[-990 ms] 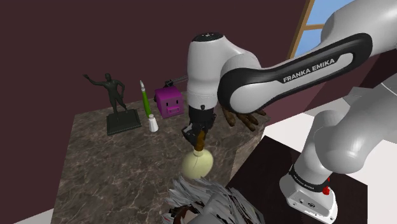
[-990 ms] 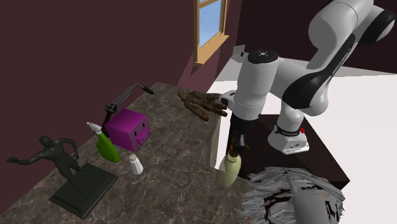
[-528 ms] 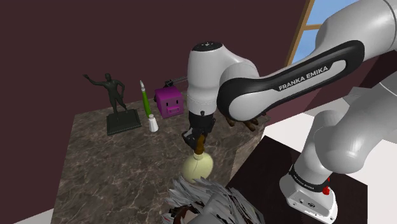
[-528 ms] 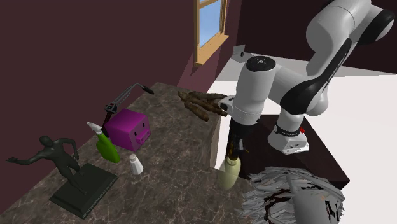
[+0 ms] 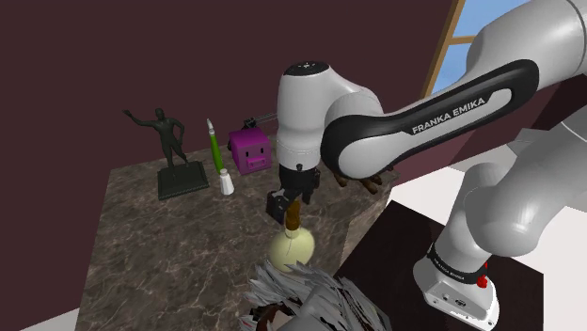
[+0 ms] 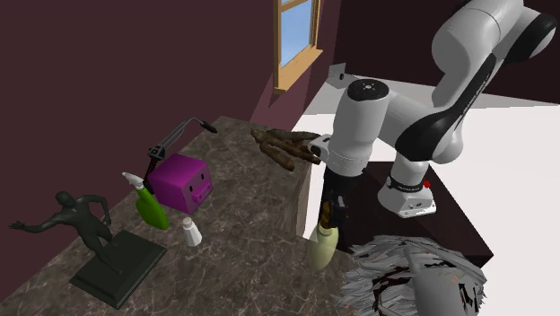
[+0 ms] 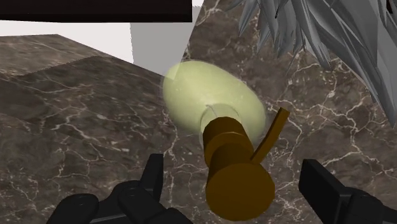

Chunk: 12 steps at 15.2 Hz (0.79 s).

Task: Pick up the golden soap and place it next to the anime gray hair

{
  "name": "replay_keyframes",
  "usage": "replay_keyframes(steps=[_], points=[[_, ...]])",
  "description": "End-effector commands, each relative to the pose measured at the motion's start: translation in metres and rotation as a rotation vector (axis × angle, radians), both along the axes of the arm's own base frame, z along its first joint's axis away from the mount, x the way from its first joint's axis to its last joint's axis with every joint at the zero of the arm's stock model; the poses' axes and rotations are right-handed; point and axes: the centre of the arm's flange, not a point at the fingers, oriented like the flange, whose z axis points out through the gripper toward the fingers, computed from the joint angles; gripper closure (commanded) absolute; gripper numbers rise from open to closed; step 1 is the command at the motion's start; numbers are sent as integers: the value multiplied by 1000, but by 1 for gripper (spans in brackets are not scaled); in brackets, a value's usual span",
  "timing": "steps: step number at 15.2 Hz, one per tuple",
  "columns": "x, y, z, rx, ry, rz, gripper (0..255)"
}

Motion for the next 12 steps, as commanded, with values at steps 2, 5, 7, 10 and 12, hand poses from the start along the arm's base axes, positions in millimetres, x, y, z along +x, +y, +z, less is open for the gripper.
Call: replay_keyframes(steps=[2,5,7,10,12], points=[[-1,0,13,0,0,0,0],[-3,0,50,0,0,0,0],[-3,0,50,0,0,0,0],[-3,0,50,0,0,0,0],[-3,0,50,0,0,0,0]])
